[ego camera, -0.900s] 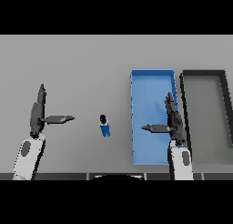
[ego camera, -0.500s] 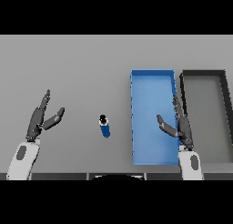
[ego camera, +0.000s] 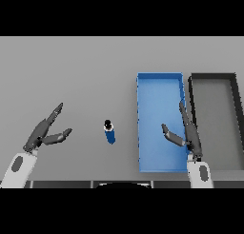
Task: Pick up the blue pipe and place it into the blue bin.
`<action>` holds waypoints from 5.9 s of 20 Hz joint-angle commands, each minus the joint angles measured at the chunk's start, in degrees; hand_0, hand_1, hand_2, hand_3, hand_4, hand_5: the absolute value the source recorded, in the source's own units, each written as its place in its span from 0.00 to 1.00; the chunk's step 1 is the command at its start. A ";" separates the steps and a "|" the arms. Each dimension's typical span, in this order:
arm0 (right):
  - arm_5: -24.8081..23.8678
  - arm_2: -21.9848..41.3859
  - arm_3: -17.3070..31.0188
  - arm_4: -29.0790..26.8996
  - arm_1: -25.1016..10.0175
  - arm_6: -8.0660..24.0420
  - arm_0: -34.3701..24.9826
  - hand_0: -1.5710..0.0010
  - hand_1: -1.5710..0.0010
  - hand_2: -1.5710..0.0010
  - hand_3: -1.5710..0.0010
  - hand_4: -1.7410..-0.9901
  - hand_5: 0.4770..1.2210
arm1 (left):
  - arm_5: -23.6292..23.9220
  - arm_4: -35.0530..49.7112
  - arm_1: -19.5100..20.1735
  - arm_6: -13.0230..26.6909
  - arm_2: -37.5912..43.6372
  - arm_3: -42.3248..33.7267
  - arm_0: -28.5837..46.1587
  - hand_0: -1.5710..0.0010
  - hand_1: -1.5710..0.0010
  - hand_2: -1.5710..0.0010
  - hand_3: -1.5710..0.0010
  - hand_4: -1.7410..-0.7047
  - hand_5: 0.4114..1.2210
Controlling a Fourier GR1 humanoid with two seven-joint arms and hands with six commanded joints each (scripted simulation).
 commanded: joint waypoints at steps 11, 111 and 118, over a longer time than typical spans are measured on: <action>0.99 -0.23 -0.98 -1.23 -0.20 0.17 0.29 1.00 1.00 1.00 1.00 0.71 0.19 | -3.88 -5.93 -6.10 7.81 -12.66 -6.11 -0.33 1.00 1.00 1.00 1.00 0.58 0.05; 23.62 21.63 -8.01 -29.64 -2.70 29.04 -39.10 0.09 0.09 0.09 0.17 0.10 0.69 | -15.44 -16.53 -41.68 8.97 -7.18 -1.12 -11.19 0.00 0.00 0.00 0.07 0.03 1.00; 20.47 22.65 -7.99 -29.65 -3.58 24.84 -39.00 0.02 0.02 0.02 0.04 0.02 0.93 | -15.10 -18.11 -40.99 9.60 -6.84 -2.27 -11.48 0.00 0.00 0.00 0.09 0.01 1.00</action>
